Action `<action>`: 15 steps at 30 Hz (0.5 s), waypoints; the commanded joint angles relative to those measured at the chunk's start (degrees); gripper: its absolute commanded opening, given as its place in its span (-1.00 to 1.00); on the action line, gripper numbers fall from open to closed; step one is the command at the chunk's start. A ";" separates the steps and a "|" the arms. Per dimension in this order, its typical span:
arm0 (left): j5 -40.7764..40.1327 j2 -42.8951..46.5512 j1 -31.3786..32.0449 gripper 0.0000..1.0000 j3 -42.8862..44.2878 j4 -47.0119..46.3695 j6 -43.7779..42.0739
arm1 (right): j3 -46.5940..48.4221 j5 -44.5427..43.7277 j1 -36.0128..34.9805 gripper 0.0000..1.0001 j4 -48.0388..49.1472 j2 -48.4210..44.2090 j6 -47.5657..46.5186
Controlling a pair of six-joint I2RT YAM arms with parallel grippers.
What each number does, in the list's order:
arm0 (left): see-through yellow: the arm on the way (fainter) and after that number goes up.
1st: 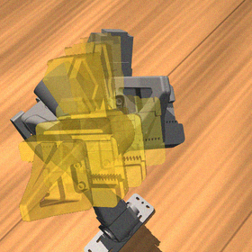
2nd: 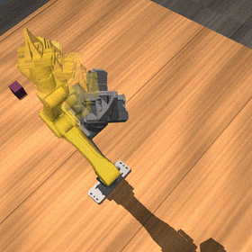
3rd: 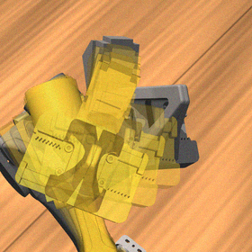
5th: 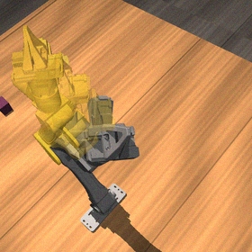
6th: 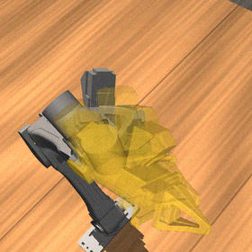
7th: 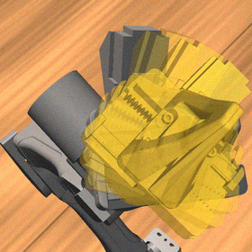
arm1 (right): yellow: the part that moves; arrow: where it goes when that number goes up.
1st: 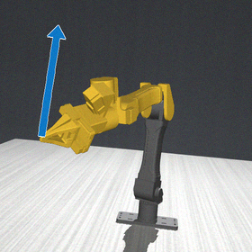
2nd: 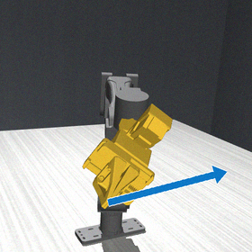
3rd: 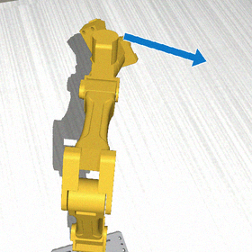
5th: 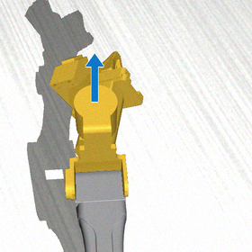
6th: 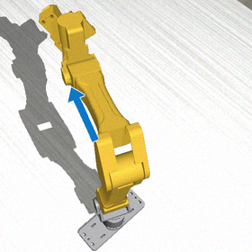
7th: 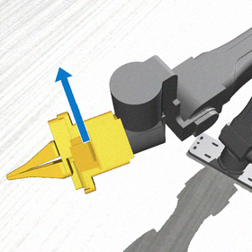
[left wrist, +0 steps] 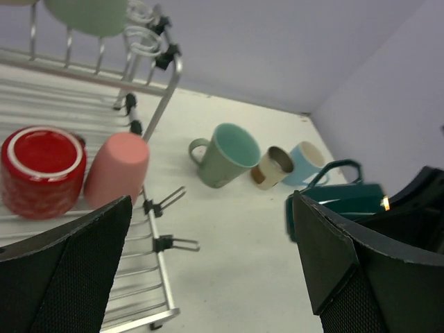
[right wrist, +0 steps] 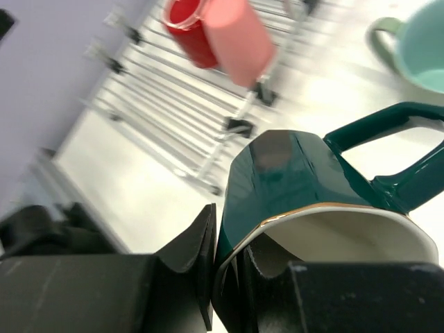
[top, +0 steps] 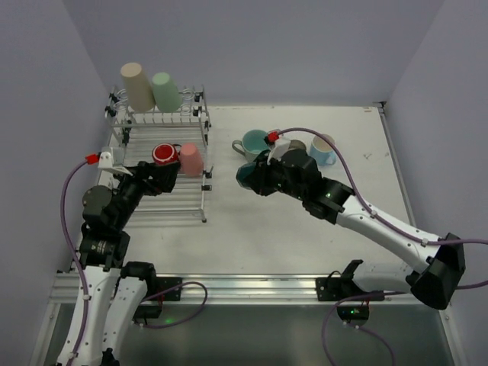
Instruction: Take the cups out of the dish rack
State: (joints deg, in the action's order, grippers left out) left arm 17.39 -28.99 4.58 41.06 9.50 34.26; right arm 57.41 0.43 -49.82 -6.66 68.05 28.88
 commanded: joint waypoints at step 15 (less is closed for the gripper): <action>-16.94 -1.50 0.17 1.00 -14.07 -0.70 0.19 | 29.60 -6.49 4.30 -1.00 -23.75 33.00 -22.11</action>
State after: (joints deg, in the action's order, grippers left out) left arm 4.21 -30.30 4.58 28.03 13.82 32.62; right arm 79.94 -5.02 -45.36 -30.09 100.20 10.79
